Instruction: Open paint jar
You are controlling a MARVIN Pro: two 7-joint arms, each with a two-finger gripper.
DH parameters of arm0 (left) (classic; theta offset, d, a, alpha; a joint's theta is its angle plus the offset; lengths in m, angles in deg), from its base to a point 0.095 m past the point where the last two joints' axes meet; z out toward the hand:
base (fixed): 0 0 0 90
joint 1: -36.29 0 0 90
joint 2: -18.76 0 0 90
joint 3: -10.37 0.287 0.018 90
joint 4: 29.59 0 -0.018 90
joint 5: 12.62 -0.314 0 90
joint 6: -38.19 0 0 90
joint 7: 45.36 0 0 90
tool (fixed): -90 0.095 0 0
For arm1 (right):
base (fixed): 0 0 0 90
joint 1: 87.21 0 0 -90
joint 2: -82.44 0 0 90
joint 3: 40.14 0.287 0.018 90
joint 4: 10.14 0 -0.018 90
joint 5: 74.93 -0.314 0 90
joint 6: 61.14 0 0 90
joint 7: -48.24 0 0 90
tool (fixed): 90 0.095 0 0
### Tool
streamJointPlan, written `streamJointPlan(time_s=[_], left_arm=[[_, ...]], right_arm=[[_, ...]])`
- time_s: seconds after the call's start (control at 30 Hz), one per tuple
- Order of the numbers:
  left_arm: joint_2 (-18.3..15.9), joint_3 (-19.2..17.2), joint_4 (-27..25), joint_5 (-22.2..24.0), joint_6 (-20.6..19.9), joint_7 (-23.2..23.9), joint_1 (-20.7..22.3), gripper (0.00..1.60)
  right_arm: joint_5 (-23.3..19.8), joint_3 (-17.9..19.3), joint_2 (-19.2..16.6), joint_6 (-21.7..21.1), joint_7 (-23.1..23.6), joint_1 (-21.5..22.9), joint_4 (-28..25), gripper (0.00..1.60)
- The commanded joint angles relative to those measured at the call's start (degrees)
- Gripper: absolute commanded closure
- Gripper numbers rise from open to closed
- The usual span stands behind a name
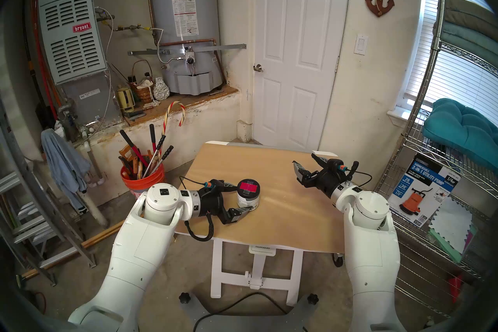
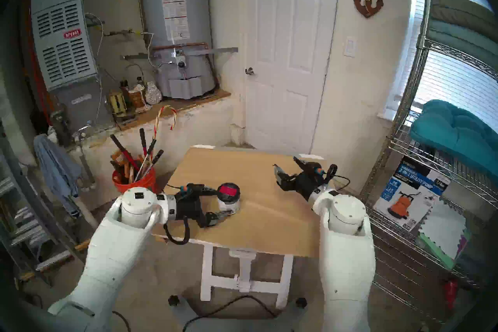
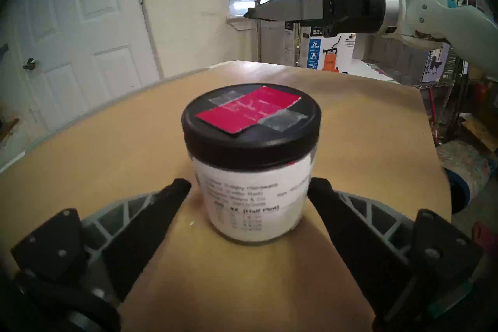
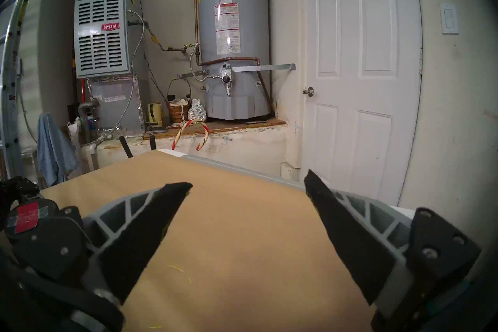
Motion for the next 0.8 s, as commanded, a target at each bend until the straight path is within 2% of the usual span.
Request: streamJointPlan(time_s=[0.0, 0.4, 0.77], left_arm=[[0.7, 0.5, 1.2, 0.6, 1.5, 0.7, 3.9, 0.0], [-0.4, 0.6, 0.7, 1.4, -0.6, 3.7, 4.3, 0.0], [0.3, 0.3, 2.9, 1.8, 0.1, 4.2, 4.8, 0.0]], right_arm=[[-0.1, -0.1, 0.0, 0.2, 0.0, 0.6, -1.3, 0.0], [-0.1, -0.1, 0.0, 0.1, 0.0, 0.6, -1.4, 0.0], [-0.1, -0.1, 0.0, 0.1, 0.0, 0.6, -1.4, 0.0]])
